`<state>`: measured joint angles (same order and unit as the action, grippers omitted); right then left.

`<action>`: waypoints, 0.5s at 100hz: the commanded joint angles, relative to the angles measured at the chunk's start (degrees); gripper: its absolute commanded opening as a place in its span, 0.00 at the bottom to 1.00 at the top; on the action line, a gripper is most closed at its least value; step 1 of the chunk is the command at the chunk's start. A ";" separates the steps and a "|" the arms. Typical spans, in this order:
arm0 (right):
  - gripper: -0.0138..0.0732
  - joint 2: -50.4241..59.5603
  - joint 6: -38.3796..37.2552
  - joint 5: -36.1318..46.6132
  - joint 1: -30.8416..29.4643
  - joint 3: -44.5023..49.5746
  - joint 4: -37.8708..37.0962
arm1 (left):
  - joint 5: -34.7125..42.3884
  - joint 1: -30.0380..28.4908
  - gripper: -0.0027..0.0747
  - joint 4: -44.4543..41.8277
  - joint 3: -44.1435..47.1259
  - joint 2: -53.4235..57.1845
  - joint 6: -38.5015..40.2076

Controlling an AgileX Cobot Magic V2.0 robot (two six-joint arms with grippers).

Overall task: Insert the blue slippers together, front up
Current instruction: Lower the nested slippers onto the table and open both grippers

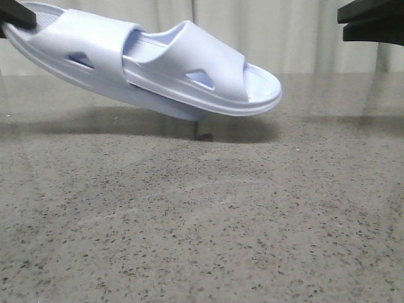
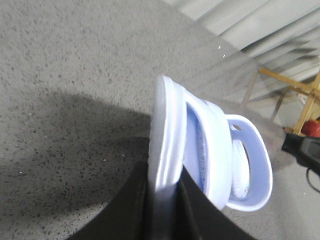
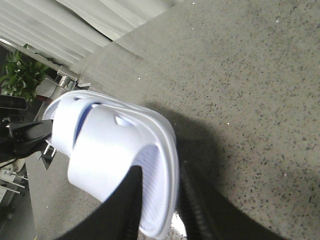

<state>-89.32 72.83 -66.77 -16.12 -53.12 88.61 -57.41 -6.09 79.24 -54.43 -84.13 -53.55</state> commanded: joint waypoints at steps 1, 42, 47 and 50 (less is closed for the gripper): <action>0.33 2.68 0.00 -8.30 -0.40 -1.53 2.16 | 0.14 2.42 0.05 4.68 -1.43 0.19 -0.60; 0.32 2.68 -0.13 -8.30 -0.40 -1.53 2.02 | 5.82 4.15 0.33 -5.51 -1.43 -3.52 -5.26; 0.32 2.68 -0.13 -8.30 -0.40 -1.40 2.02 | 6.58 4.15 0.40 -6.27 -1.43 -3.52 -5.42; 0.32 2.68 -0.13 -8.30 -0.40 -1.40 2.02 | 6.56 4.15 0.45 -6.40 -1.43 -3.52 -6.30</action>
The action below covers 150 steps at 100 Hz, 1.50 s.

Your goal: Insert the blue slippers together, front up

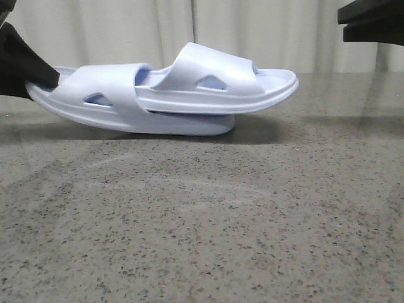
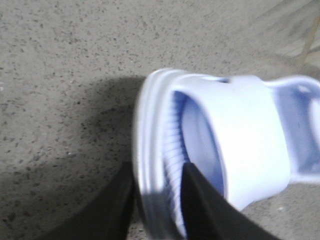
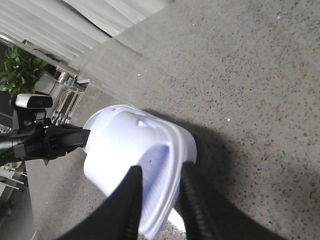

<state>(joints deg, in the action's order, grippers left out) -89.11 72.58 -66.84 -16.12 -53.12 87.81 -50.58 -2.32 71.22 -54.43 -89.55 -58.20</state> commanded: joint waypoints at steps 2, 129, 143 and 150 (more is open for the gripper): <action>0.32 2.46 0.13 -8.23 -0.40 -1.40 2.69 | -0.27 0.38 0.47 1.63 -1.43 1.90 -2.36; 0.07 31.52 0.13 42.90 27.46 13.41 -6.08 | 29.80 13.93 0.05 -8.71 2.64 33.26 -4.34; 0.07 35.59 0.13 51.89 32.18 17.92 -6.08 | 41.70 17.98 0.05 -8.71 9.97 38.74 -4.34; 0.07 37.58 0.13 55.82 33.41 20.84 -5.97 | 45.03 18.91 0.05 -8.83 13.37 41.08 -4.34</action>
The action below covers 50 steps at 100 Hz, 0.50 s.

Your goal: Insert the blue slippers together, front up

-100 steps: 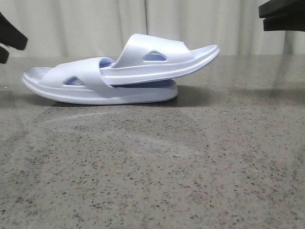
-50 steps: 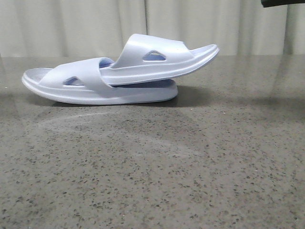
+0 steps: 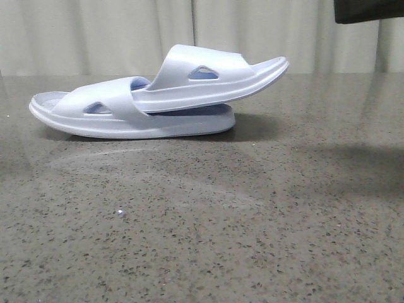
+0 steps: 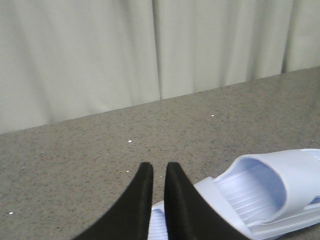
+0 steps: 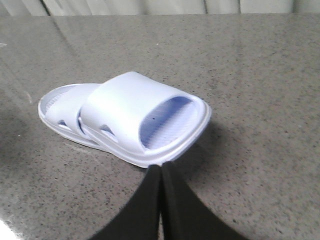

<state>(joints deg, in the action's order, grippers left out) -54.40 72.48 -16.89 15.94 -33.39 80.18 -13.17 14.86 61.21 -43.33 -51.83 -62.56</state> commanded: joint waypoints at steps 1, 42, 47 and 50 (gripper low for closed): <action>0.07 3.25 0.22 6.29 1.37 1.42 1.78 | 8.25 1.88 0.05 1.18 3.02 3.58 0.02; 0.07 11.72 0.22 15.39 3.32 16.02 2.04 | 16.86 3.07 0.05 3.10 20.34 13.44 0.02; 0.07 11.74 0.22 15.28 3.32 16.26 2.04 | 17.34 3.07 0.05 3.34 20.91 13.86 0.02; 0.07 11.63 0.22 15.28 3.32 16.26 2.04 | 17.55 3.07 0.05 3.71 20.90 14.04 0.02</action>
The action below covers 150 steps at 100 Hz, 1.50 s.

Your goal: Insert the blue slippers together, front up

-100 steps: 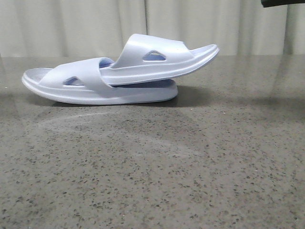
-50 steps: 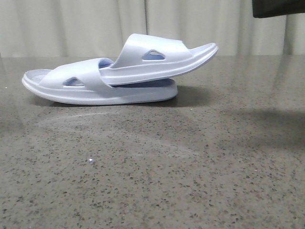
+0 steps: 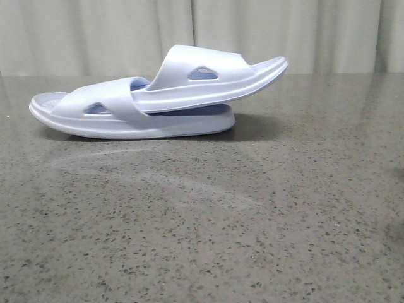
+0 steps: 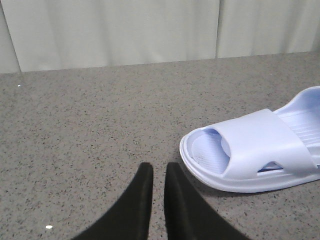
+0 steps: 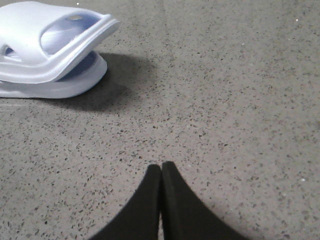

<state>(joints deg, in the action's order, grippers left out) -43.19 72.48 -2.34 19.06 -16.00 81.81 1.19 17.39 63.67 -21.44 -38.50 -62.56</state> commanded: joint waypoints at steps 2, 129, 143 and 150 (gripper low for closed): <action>0.07 0.42 0.22 0.61 0.19 -1.12 0.44 | 3.22 0.53 0.05 1.50 -0.98 0.69 0.02; 0.07 0.42 0.22 -0.82 0.19 -1.12 0.99 | 3.69 0.53 0.05 -12.34 -0.19 3.95 13.90; 0.07 0.42 0.22 -0.82 0.19 -1.12 0.99 | 7.40 -1.18 0.05 -41.29 5.47 9.45 44.43; 0.07 0.42 0.22 -0.82 0.19 -1.12 0.99 | 8.04 -3.10 0.05 -47.50 9.12 13.27 51.72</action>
<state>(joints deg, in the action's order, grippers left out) -43.08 72.48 -3.26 19.06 -15.85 82.59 4.45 16.10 27.06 -14.29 -28.68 -23.55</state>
